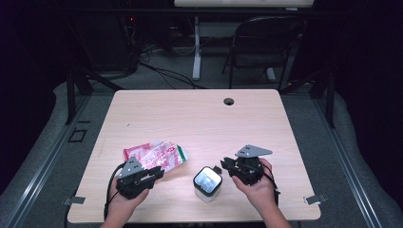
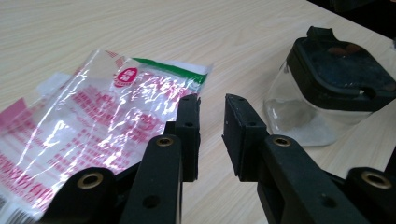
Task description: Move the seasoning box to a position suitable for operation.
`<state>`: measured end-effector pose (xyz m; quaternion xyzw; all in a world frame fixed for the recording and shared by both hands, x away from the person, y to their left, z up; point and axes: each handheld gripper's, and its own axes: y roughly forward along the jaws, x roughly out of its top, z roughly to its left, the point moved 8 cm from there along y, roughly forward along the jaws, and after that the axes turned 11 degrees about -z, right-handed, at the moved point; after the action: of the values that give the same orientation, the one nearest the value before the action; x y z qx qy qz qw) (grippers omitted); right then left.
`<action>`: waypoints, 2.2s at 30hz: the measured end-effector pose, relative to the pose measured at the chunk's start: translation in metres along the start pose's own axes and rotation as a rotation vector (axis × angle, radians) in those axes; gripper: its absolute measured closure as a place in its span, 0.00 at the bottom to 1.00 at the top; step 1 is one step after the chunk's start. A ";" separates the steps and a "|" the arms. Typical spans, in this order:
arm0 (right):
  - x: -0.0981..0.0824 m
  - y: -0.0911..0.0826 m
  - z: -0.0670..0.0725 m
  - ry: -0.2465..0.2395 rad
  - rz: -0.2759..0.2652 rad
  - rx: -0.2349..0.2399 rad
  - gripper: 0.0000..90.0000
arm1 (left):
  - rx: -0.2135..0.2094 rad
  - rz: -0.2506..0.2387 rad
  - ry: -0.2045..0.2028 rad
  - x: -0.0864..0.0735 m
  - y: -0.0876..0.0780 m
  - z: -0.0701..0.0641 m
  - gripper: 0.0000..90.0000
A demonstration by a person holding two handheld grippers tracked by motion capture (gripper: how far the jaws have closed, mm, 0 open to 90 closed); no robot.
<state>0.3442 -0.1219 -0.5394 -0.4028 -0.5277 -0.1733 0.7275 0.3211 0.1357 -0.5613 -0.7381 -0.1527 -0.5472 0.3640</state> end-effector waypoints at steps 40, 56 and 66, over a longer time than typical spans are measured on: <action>-0.014 0.012 0.013 0.030 -0.025 0.045 0.97 | -0.168 0.126 0.072 -0.016 0.044 -0.077 1.00; -0.015 0.012 0.013 0.033 -0.021 0.045 0.97 | -0.170 0.135 0.073 -0.017 0.044 -0.078 1.00; -0.015 0.011 0.013 0.044 -0.022 0.050 0.97 | -0.185 0.113 0.071 -0.011 0.043 -0.081 1.00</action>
<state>0.3380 -0.1075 -0.5563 -0.3749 -0.5201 -0.1767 0.7468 0.2875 0.0511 -0.5762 -0.7560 -0.0466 -0.5634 0.3298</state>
